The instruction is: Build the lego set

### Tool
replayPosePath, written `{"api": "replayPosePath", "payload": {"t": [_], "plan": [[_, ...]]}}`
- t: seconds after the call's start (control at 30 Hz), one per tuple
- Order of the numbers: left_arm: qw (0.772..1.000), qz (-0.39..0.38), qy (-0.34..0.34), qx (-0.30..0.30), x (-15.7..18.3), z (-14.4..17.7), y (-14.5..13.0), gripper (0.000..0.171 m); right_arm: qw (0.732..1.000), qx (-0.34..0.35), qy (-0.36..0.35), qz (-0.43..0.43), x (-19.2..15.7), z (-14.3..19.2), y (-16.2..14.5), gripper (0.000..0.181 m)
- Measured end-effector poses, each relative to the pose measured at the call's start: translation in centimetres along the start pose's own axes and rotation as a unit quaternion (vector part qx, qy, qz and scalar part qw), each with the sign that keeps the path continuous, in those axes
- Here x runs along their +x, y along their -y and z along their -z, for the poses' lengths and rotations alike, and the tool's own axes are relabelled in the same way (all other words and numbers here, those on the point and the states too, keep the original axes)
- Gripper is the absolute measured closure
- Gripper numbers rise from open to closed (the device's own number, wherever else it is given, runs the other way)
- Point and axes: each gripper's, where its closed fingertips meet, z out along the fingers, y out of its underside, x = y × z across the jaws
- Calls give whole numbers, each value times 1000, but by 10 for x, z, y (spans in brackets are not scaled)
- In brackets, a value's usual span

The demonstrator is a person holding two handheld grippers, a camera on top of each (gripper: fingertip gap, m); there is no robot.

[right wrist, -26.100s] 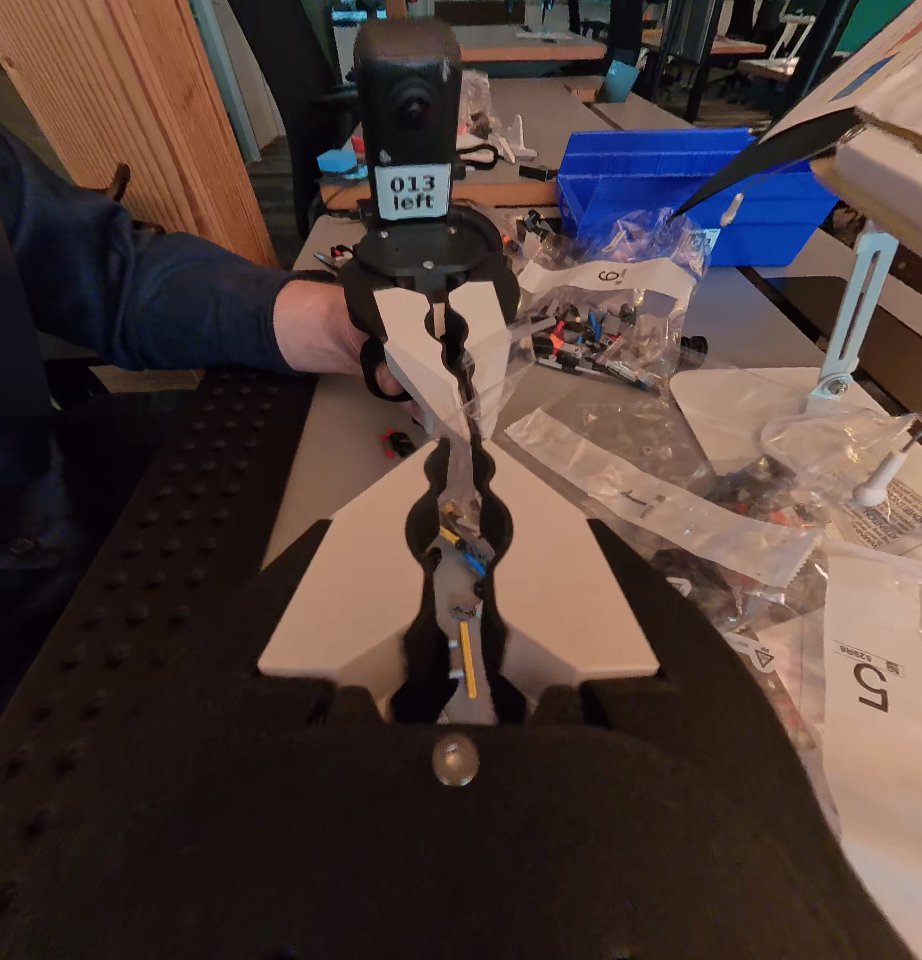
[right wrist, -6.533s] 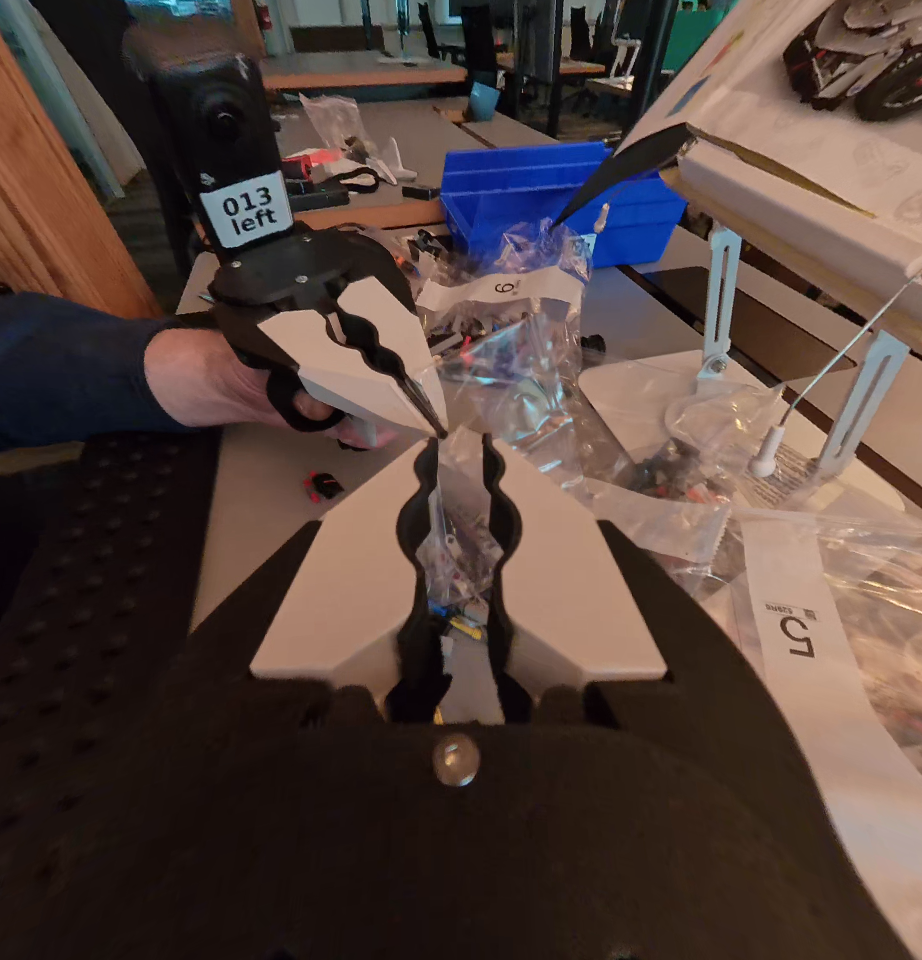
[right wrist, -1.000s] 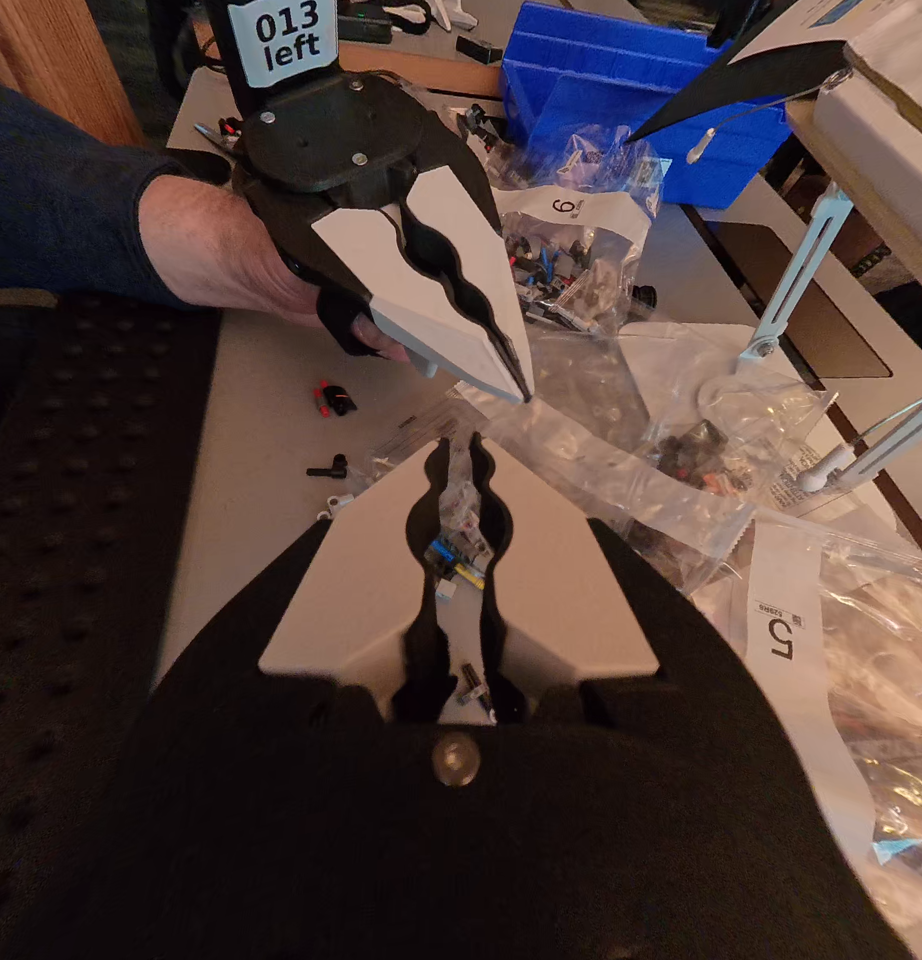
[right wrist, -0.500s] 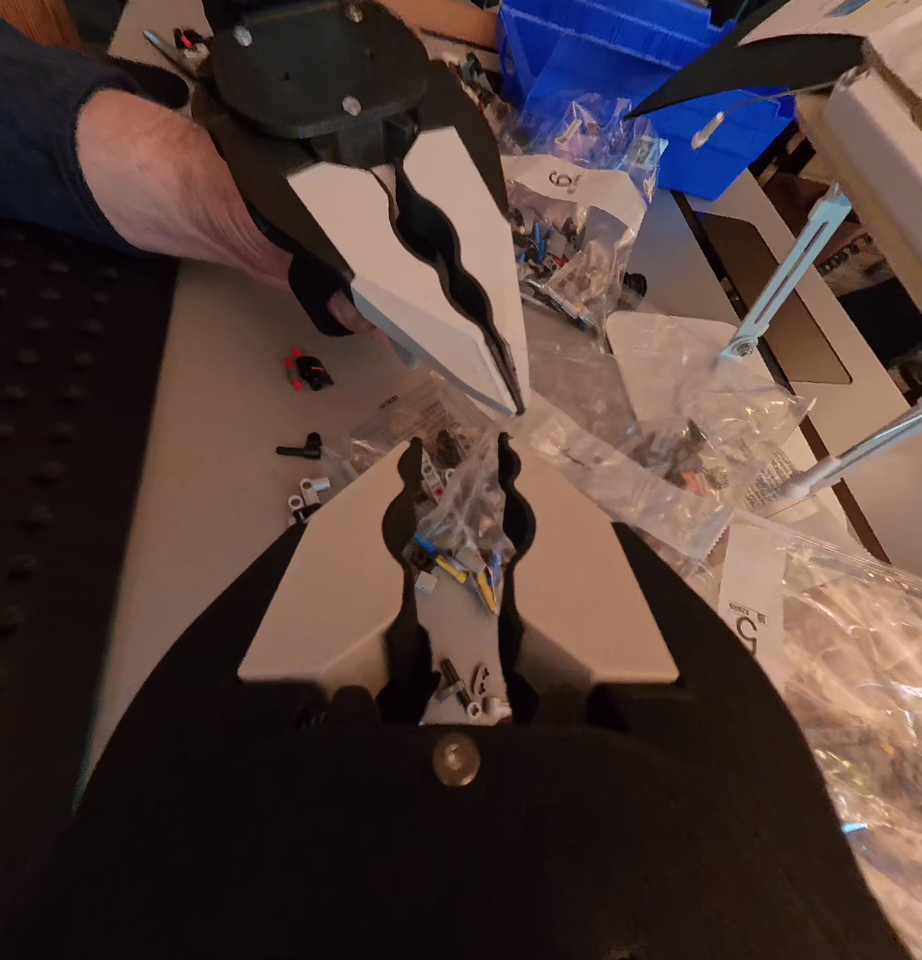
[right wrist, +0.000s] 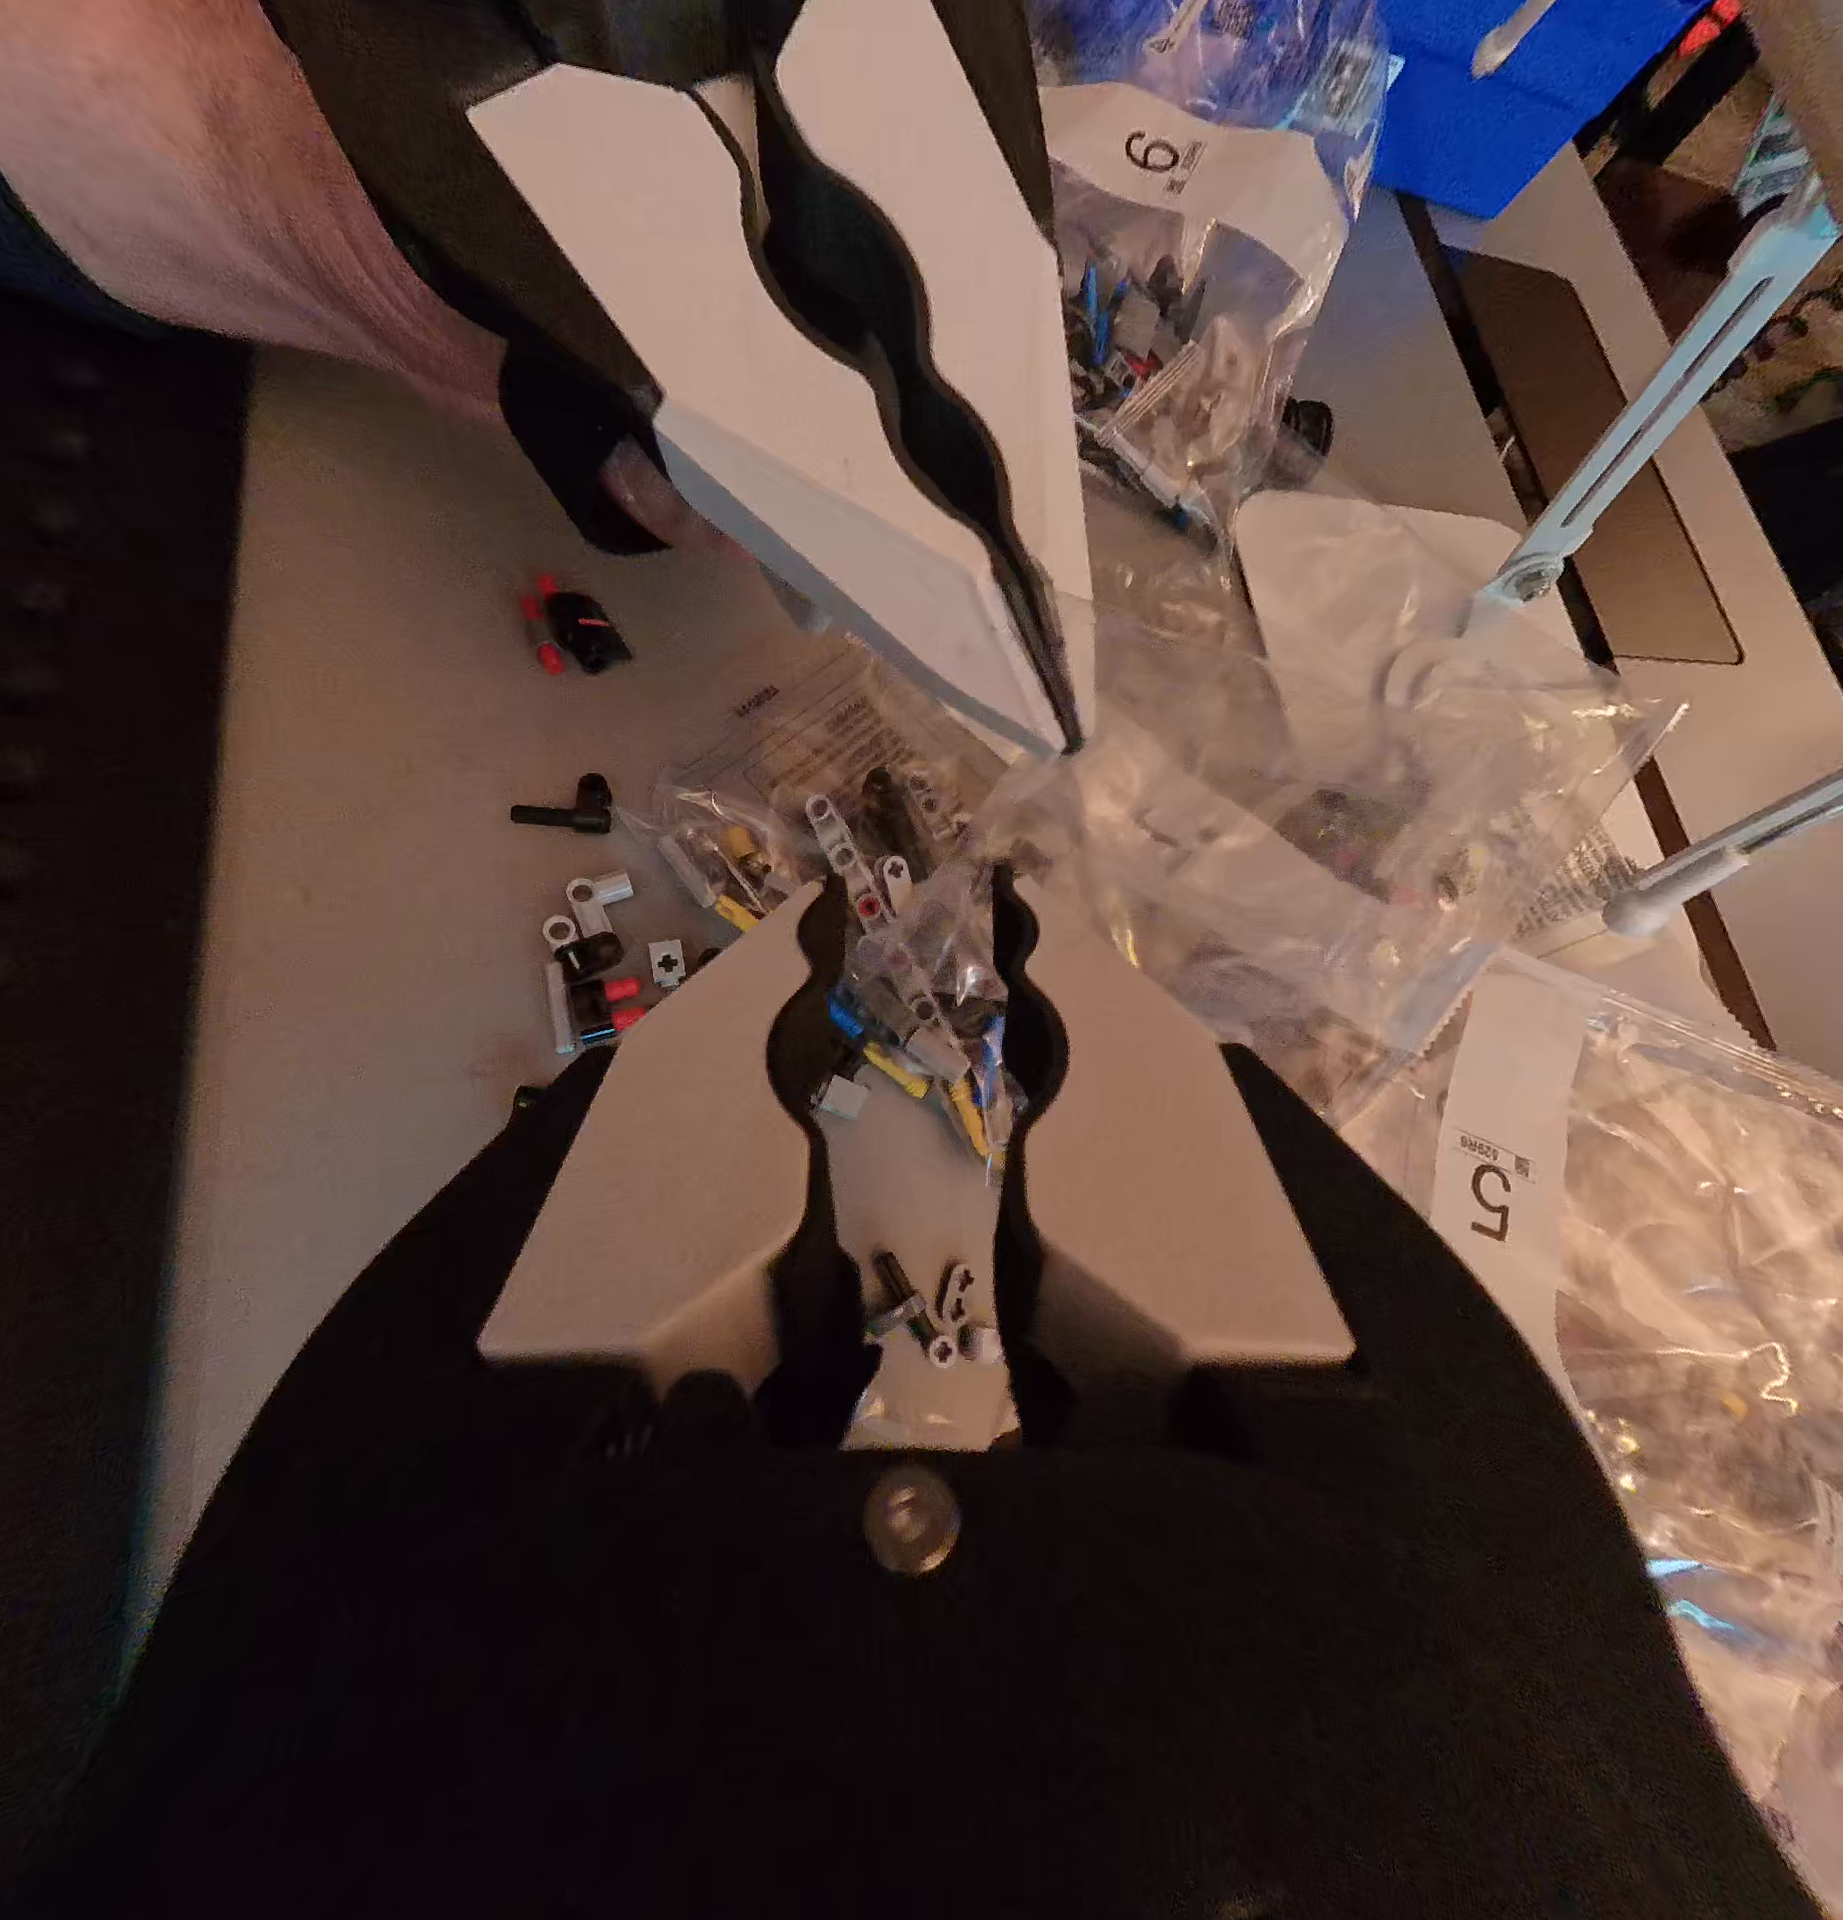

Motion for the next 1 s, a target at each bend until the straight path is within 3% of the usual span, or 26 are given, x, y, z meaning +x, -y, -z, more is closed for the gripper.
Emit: {"api": "replayPosePath", "payload": {"t": [0.4,0.53,1.0], "plan": [[1000,1,3,-1,-1,0,0,171,985,131,-22,-114,33,33,23,164],[1000,-1,3,-4,-1,-1,-1,171,983,126,-42,-126,40,32,20,164],[1000,-2,-4,-9,2,-2,-3,171,991,80,-6,-110,22,10,12,158]]}}
